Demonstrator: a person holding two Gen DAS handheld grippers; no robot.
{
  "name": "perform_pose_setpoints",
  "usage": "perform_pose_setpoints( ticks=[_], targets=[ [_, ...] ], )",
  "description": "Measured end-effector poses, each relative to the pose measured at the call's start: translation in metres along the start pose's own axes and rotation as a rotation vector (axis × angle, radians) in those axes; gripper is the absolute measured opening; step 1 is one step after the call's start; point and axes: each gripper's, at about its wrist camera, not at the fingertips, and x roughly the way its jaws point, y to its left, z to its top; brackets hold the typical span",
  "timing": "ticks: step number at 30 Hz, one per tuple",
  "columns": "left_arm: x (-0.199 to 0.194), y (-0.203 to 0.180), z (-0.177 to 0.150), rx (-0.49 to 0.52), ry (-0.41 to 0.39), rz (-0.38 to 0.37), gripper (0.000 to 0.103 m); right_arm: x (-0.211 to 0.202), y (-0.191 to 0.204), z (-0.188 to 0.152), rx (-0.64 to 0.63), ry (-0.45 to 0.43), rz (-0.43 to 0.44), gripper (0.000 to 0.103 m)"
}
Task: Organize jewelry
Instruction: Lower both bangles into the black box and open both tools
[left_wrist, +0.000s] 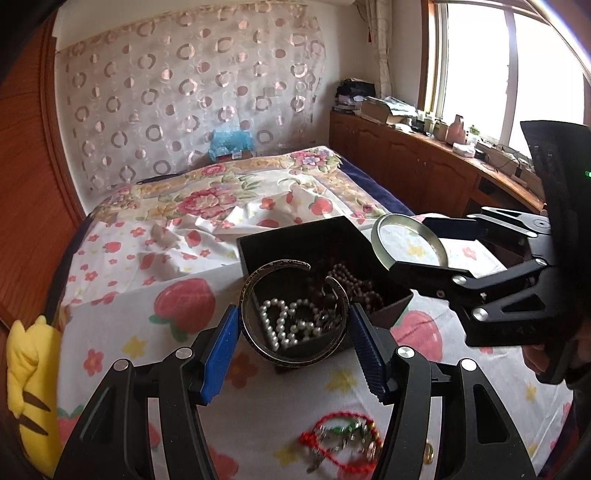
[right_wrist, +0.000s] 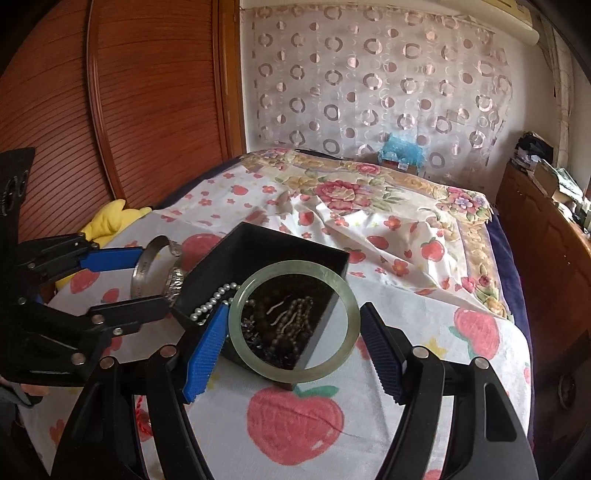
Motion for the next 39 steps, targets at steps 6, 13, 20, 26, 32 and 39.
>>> perform_pose_setpoints(
  ticks=[6,13,20,26,32,39],
  targets=[
    [0.019,-0.010,0.009,0.012,0.016,-0.003,0.057,-0.002,-0.013,-0.002,0.024,0.001,-0.004,0.075],
    [0.019,-0.008,0.011,0.001,0.009,0.010,0.058,-0.001,-0.017,-0.006,0.043,-0.005,-0.006,0.075],
    [-0.003,0.003,0.007,-0.012,-0.018,0.025,0.061,0.004,-0.010,-0.005,0.038,-0.011,0.007,0.075],
    [-0.020,0.016,-0.005,-0.025,-0.033,0.063,0.068,0.017,0.007,0.000,0.011,-0.005,0.020,0.075],
    [-0.031,0.035,-0.021,-0.065,-0.033,0.094,0.071,0.030,0.021,0.001,-0.008,0.010,0.026,0.075],
    [-0.041,0.049,-0.035,-0.082,-0.036,0.115,0.075,0.038,0.025,0.000,-0.017,0.031,0.013,0.075]
  ],
)
